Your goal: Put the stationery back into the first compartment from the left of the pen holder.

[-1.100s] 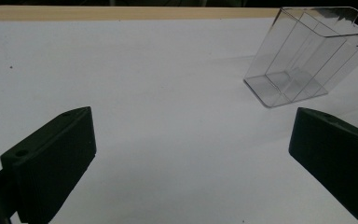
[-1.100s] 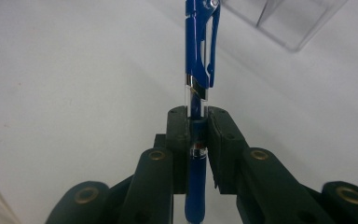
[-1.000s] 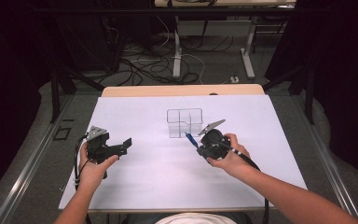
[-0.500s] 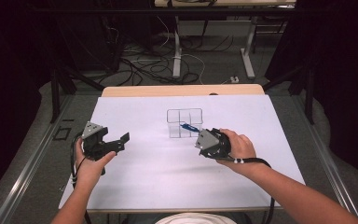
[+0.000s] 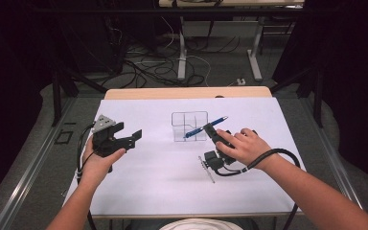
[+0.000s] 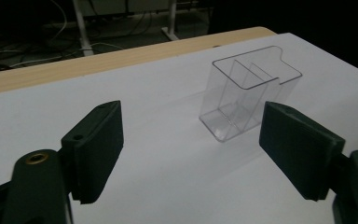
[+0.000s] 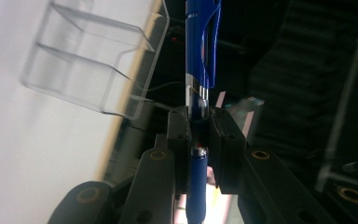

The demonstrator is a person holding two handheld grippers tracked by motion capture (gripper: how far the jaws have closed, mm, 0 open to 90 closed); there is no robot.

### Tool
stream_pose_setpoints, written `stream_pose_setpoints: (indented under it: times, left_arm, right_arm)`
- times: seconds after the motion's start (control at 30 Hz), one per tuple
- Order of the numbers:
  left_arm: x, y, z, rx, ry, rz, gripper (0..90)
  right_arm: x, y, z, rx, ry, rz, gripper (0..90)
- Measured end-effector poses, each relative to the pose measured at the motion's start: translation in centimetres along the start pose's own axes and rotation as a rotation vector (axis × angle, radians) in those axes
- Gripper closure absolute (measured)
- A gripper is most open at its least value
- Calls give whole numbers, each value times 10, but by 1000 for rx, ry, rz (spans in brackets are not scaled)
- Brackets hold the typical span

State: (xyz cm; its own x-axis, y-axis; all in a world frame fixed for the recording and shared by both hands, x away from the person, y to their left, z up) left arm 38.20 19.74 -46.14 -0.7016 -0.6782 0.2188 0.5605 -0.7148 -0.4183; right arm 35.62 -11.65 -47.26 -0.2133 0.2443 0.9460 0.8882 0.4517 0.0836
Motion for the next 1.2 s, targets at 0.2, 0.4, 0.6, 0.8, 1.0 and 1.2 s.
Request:
stream_pose_setpoints:
  times: [0.2,0.4,0.6,0.8,1.0,1.2]
  left_arm:
    - [16,10,12,-74,62,-68,293]
    - [31,22,24,-186,132,-144,321]
    - [45,38,34,-278,171,-197,352]
    - [60,53,43,-368,175,-266,399]
    - [72,67,51,-413,187,-299,468]
    - [82,81,56,-480,217,-312,496]
  right_arm:
    - [-3,1,2,56,-140,-48,797]
    - [-7,0,8,86,-169,-46,797]
    - [-10,-1,11,101,-189,-34,796]
    - [-12,0,16,118,-187,-25,797]
    - [-16,0,17,104,-186,-14,797]
    - [-16,0,18,114,-186,-16,797]
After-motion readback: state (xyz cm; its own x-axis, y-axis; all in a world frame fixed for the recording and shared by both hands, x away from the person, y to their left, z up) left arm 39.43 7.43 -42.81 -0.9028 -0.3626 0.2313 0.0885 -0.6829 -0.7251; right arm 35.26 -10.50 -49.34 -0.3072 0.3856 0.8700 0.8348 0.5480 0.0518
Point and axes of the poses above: each handheld gripper's, and its own axes: y roughly forward along the jaws, z roughly out of its top, x roughly to its right, the point moved 3 cm from there along y, roughly forward along the jaws, and after that the axes turned 15 degrees about -z, right-handed, at the moved point
